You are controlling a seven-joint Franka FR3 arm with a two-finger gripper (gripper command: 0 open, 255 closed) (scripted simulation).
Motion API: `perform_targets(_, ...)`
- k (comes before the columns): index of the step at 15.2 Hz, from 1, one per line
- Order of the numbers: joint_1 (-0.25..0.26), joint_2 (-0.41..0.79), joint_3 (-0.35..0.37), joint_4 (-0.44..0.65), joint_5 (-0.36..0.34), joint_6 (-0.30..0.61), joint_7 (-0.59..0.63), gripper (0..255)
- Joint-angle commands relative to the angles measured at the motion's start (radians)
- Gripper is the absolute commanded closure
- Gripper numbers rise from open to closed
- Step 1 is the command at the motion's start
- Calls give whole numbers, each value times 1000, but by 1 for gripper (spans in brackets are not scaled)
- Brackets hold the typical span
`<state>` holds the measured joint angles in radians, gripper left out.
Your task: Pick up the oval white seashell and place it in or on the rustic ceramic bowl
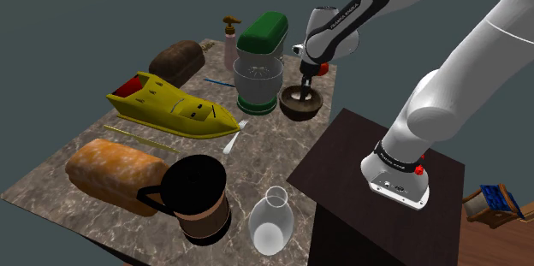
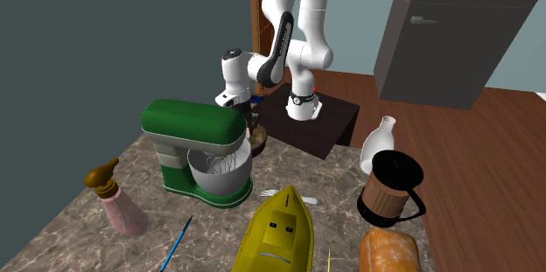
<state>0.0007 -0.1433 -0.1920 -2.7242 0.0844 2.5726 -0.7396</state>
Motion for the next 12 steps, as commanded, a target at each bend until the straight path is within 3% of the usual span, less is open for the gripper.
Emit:
perform_targets(1,0,0,0,0,0,0,0,255)
perform_targets(2,0,0,0,0,0,0,0,0)
perform_targets(7,0,0,0,0,0,0,0,0)
perform_targets(11,-22,-129,6,34,-50,-161,35,0)
perform_targets(12,-22,-129,6,34,-50,-161,35,0)
